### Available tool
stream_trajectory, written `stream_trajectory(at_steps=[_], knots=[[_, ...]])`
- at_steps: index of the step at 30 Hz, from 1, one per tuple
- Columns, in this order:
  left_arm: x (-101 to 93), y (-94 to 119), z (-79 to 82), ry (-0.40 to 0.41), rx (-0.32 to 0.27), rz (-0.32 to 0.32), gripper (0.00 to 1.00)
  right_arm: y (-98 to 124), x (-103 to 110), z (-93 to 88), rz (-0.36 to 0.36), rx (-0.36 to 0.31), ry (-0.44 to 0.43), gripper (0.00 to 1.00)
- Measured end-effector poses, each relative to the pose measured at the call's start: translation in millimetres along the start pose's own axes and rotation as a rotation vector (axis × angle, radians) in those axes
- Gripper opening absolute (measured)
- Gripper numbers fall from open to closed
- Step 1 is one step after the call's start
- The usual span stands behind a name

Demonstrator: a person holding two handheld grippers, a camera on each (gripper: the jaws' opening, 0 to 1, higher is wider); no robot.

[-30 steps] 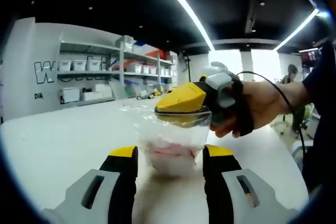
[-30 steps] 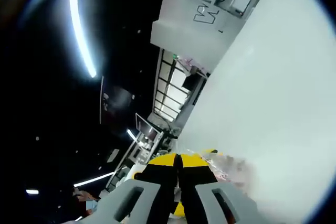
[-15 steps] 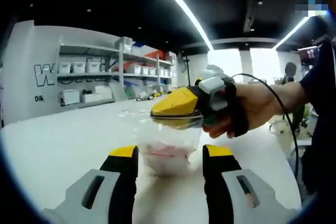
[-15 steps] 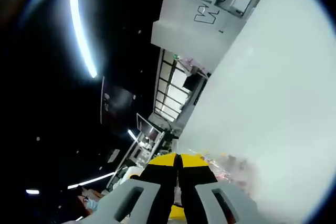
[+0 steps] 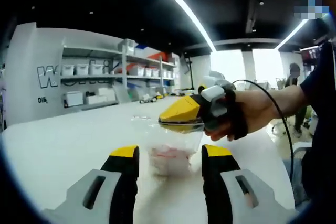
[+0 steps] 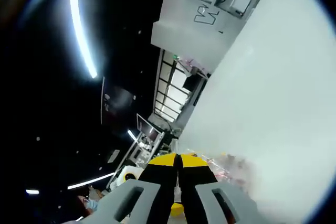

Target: Open the resealable bag by pulling the two sides of the seal apart until the entire bag opening is separated and visibly accessible.

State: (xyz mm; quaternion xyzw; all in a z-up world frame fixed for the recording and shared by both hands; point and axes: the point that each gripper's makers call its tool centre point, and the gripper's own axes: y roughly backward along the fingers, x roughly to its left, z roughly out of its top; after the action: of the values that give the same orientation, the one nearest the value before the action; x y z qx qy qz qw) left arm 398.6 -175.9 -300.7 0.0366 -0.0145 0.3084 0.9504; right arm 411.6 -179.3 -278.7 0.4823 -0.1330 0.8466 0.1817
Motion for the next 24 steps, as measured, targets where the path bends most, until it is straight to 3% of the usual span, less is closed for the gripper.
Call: stream_trajectory(at_steps=[15,20,24], knots=[[-3.9,10.2,13.8,-0.012,-0.019,0.037,0.45,-2.6,-1.1,5.5,0.006,-0.011,0.004,0.0],[-3.5,13.4,23.2,0.068,-0.055,0.057,0.44,-4.3,-3.8,8.2,0.009,-0.012,0.002,0.0],[-4.5,14.6,25.3,0.086,-0.064,0.067,0.42,-2.3,-0.8,3.0,0.013,-0.014,0.0,0.0]])
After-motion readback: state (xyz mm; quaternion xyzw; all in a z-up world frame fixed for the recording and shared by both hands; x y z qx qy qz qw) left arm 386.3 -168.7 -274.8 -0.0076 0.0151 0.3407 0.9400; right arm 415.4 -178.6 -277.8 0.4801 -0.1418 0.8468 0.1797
